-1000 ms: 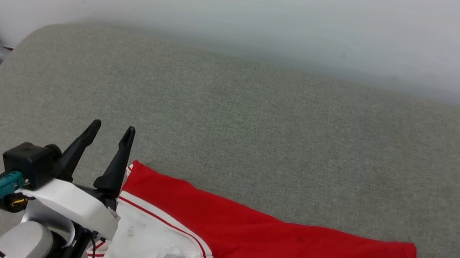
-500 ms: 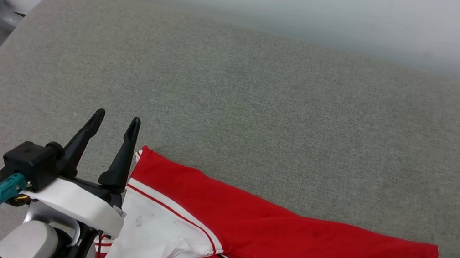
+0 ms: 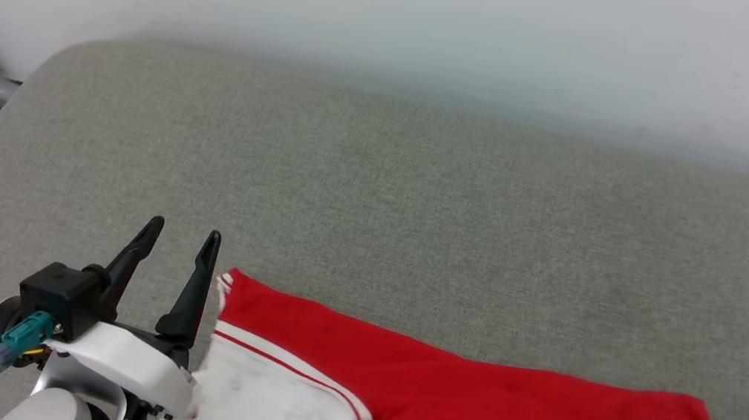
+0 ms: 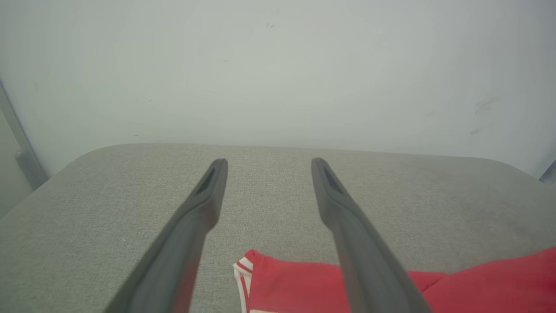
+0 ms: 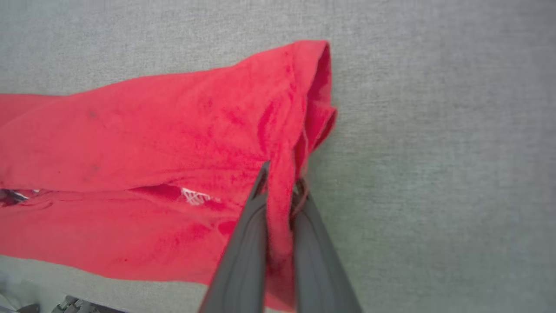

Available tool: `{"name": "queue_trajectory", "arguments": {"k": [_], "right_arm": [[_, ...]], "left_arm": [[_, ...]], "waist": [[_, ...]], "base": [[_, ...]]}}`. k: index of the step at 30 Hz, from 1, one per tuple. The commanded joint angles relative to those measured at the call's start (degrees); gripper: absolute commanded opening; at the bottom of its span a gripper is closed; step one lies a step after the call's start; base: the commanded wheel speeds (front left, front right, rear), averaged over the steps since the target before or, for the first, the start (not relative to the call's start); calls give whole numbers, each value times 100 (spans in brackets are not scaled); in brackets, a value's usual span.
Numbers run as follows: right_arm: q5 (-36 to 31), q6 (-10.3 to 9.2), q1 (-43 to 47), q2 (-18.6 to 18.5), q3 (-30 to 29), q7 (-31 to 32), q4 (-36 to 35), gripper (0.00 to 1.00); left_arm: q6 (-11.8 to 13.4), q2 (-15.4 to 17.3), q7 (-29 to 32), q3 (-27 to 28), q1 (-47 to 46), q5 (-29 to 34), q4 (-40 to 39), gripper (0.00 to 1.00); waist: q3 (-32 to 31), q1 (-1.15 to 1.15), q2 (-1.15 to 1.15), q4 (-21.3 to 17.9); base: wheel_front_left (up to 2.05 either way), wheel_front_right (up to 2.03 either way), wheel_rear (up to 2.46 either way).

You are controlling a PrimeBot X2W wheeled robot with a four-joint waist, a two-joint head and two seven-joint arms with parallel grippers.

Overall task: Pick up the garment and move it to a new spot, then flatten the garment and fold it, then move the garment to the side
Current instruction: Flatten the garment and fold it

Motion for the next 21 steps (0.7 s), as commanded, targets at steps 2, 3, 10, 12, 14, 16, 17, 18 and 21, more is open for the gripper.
{"name": "queue_trajectory", "arguments": {"k": [2, 3, 10, 12, 14, 16, 17, 18, 21], "right_arm": [[-54, -5, -31, -66, -241, 30, -105, 0], [-50, -5, 3, -61, -387, 70, -137, 0], [25, -5, 58, -76, -1349, 258, -352, 0], [233, -5, -16, -17, -1510, 334, -337, 0], [558, -5, -84, 52, -1623, 561, -244, 0], [1032, -5, -148, 89, -1656, 849, -181, 0], [1316, -4, -166, 100, -1631, 1009, -154, 0], [1712, -4, -156, 107, -1557, 1162, -57, 0], [2645, -4, -77, 103, -1239, 1407, 102, 0]], "left_arm": [[37, 22, 10, -9, 77, 32, 10, 100], [53, 20, 12, -19, 95, 30, 12, 100], [102, 34, -4, -35, 119, 138, -5, 100], [99, 16, -7, -53, 125, 156, 14, 100], [112, -6, -9, -78, 140, 146, 23, 100], [116, -13, -7, -100, 150, 143, 32, 100], [117, -13, -4, -106, 156, 140, 33, 100], [120, -15, 2, -115, 163, 140, 37, 100], [130, -20, 25, -136, 167, 140, 38, 100]], "waist": [[-114, 0, 0, -61], [-139, 0, 0, -70], [-190, 0, 0, -101], [-212, 0, 0, -101], [-249, 0, 0, -94], [-281, 0, 0, -81], [-293, 0, 0, -74], [-306, 0, 0, -66], [-327, 0, 0, -40]], "base": [[0, 0, 0], [0, 0, 0], [0, 0, 0], [0, 0, 0], [0, 0, 0], [0, 0, 0], [0, 0, 0], [0, 0, 0], [0, 0, 0]]}}
